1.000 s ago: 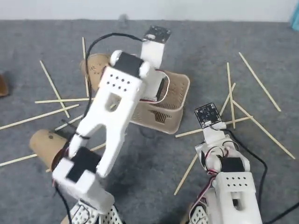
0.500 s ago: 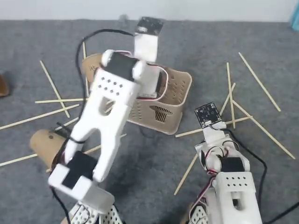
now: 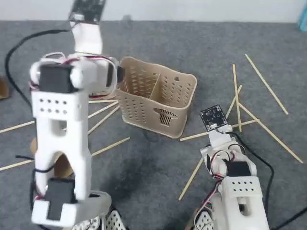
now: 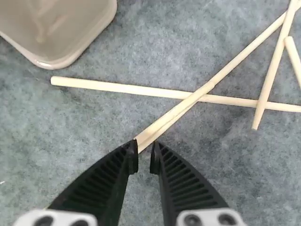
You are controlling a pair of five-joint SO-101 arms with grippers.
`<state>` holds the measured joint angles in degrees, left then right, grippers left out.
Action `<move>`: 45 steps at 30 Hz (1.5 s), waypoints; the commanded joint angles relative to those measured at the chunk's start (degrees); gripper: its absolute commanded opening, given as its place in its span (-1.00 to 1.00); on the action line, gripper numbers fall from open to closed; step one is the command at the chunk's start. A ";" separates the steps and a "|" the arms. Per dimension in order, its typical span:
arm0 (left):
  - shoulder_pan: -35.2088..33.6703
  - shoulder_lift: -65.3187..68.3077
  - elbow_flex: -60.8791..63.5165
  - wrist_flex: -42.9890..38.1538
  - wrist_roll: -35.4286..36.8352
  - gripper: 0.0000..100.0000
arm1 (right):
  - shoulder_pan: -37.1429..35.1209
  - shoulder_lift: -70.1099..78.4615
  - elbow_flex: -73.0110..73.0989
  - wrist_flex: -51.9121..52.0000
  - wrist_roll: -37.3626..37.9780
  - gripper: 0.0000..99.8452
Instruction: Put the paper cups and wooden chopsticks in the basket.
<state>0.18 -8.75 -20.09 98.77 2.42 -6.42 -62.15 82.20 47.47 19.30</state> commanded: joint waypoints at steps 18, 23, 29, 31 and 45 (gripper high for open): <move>2.46 7.56 14.73 -1.58 8.70 -0.92 | 0.13 -1.36 -0.44 -0.66 -0.18 -0.88; 6.42 7.56 14.73 1.76 14.51 -0.98 | 0.13 -1.36 -0.44 -0.57 -0.18 -0.88; 8.26 7.47 14.73 1.85 16.18 -0.98 | 0.13 -1.36 -0.44 -0.57 -0.18 -0.88; 8.00 7.47 14.55 1.85 16.18 -0.98 | 0.13 -1.36 -0.44 -0.57 -0.18 -0.88; -2.73 7.38 15.16 2.02 16.26 -0.98 | 0.13 -1.36 -0.44 -0.84 -0.18 -0.88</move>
<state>0.70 -0.84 -5.14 98.68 18.07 -6.42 -62.15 82.20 47.47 19.30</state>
